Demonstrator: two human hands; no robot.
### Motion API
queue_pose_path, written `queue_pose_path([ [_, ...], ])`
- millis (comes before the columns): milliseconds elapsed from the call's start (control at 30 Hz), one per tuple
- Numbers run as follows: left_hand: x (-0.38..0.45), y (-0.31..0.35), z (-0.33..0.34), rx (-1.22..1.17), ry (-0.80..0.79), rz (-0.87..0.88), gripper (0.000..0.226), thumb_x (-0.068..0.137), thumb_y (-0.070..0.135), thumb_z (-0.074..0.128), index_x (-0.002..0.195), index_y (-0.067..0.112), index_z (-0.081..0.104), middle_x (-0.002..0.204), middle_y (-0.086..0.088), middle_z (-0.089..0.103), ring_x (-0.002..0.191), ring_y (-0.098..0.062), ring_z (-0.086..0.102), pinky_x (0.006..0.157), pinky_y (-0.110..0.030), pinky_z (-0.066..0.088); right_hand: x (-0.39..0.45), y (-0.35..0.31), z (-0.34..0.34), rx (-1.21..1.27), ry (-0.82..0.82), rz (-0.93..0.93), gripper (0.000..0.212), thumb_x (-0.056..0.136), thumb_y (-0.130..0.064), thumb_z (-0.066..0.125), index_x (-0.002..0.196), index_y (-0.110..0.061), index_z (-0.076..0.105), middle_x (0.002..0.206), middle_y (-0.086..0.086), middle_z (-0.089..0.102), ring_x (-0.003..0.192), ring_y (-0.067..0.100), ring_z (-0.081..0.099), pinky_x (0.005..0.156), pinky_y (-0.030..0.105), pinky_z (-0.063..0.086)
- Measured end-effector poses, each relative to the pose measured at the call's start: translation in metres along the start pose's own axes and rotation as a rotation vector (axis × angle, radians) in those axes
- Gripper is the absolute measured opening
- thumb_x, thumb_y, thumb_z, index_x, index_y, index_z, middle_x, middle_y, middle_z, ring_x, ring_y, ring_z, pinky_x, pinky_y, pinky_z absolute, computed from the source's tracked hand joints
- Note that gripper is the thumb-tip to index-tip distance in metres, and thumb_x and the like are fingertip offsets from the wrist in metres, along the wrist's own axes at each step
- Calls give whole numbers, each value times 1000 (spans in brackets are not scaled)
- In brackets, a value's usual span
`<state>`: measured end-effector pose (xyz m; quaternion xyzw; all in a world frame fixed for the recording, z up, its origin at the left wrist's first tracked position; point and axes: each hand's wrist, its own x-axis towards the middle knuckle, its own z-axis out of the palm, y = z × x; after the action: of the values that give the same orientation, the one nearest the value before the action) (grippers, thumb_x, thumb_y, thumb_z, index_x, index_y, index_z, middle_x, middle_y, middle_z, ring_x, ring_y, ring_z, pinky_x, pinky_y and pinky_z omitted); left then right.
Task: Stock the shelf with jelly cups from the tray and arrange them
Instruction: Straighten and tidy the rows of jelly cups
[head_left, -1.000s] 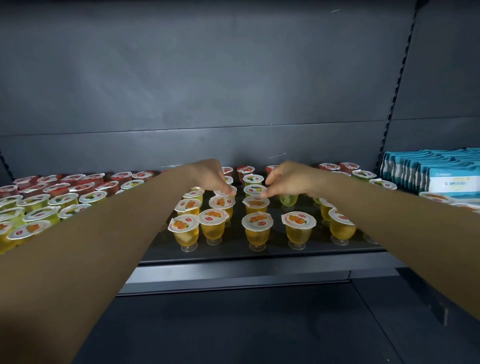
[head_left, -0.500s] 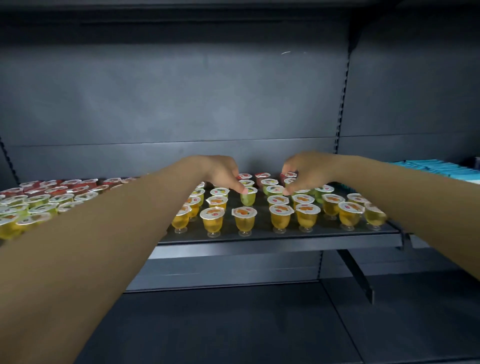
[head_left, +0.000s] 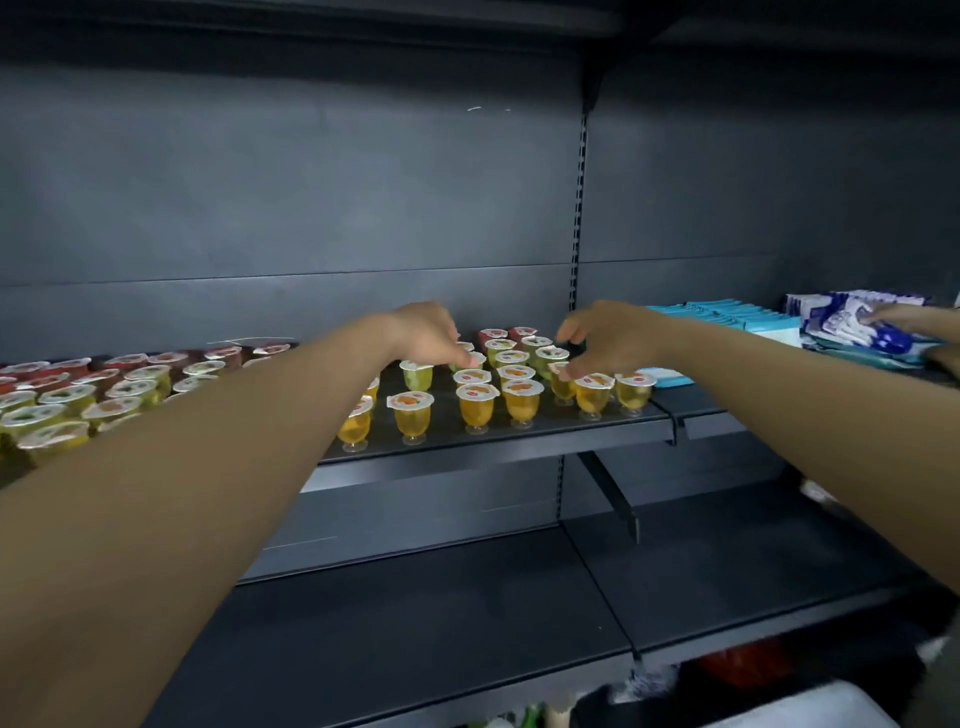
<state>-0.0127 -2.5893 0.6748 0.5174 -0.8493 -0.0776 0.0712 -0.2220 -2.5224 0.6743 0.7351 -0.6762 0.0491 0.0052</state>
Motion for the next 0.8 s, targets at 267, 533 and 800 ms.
queue_pose_path([
  [267,48,-11,25,-90,-13,-65,40,89,47,56,100,9,64,104,-5,61,90,-17,53,80,-29,41,34,36,24,276,-4,-9,47,87,-29,67,131,-20,52,133,-4,54,117,16,51,94,27,40],
  [533,128,-16,56,-112,-67,-199,41,85,46,62,100,9,65,102,-2,64,90,-17,58,77,-30,46,126,73,47,386,-150,-161,55,84,-21,71,134,-24,49,139,-7,49,129,14,45,102,32,39],
  [800,152,-10,61,-62,-109,-272,43,80,45,68,108,11,70,113,0,67,98,-15,61,82,-27,49,181,78,66,328,-292,-409,64,84,-16,70,141,-18,42,144,-4,44,132,15,42,99,26,41],
])
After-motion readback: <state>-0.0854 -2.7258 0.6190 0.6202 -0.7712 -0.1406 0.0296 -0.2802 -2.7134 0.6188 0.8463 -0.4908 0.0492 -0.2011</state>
